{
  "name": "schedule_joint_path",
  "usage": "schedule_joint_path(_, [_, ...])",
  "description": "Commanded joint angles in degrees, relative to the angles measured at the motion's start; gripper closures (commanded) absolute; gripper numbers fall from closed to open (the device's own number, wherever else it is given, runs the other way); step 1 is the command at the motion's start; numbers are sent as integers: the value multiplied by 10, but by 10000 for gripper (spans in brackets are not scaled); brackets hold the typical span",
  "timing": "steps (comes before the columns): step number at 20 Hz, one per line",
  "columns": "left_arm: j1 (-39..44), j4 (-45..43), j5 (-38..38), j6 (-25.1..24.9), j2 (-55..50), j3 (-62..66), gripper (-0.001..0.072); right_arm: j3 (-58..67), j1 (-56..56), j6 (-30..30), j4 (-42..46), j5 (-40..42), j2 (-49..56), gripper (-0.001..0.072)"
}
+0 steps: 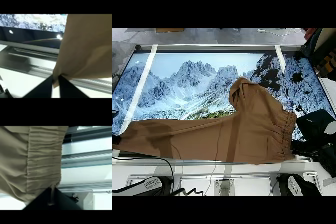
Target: Fold the clothes and pants, and hang the long-sleeved shirts on hangers.
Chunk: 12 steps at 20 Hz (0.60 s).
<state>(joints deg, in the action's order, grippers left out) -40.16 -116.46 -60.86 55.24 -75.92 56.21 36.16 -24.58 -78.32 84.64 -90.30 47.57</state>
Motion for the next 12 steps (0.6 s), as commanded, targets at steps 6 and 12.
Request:
schedule_joint_path(6, [10, 27, 9, 25, 0, 0, 13, 15, 0, -1, -92, 107, 0, 18])
schedule_joint_path(12, [88, 24, 9, 57, 0, 0, 13, 111, 111, -6, -264, 347, 56, 23])
